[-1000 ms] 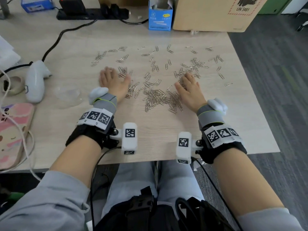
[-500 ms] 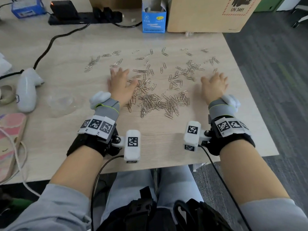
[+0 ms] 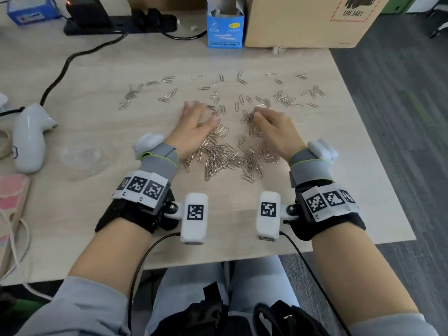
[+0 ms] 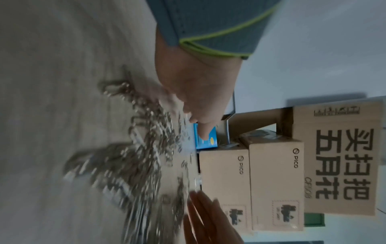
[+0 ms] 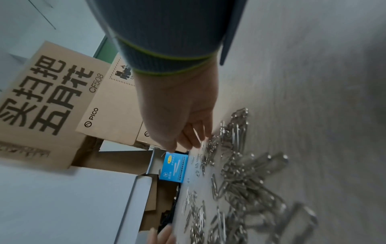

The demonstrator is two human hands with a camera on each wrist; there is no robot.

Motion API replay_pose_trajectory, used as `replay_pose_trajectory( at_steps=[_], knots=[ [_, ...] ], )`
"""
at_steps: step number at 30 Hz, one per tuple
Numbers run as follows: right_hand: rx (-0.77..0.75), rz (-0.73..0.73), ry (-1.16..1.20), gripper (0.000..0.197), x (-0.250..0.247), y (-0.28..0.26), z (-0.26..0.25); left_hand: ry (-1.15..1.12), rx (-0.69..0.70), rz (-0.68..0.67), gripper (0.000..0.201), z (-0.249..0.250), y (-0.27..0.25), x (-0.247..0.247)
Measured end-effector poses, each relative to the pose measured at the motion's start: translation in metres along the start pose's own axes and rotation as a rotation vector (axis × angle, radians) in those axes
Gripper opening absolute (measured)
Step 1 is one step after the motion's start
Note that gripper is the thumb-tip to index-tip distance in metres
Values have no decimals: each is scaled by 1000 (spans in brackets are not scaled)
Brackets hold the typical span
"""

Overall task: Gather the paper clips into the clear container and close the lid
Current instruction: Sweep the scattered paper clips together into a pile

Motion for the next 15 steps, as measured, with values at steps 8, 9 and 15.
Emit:
replay_pose_trajectory(
  at_steps=[8, 9, 15],
  knots=[
    [190, 249, -259, 58, -31, 43, 26, 323, -359, 379, 64, -45, 29, -77],
    [224, 233, -284, 61, -31, 47, 29, 345, -397, 373, 66, -51, 31, -80],
    [216, 54, -423, 66, -17, 57, 31, 455, -360, 168, 62, -50, 48, -66]
  ],
)
Point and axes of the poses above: each hand's wrist, its own y-axis towards the middle knuckle, its own x-axis out of the palm, z = x × y, the point moved 5 cm from there along y, towards the middle knuckle, and after that the axes turned 2 degrees about -z, right-handed, at the moved point
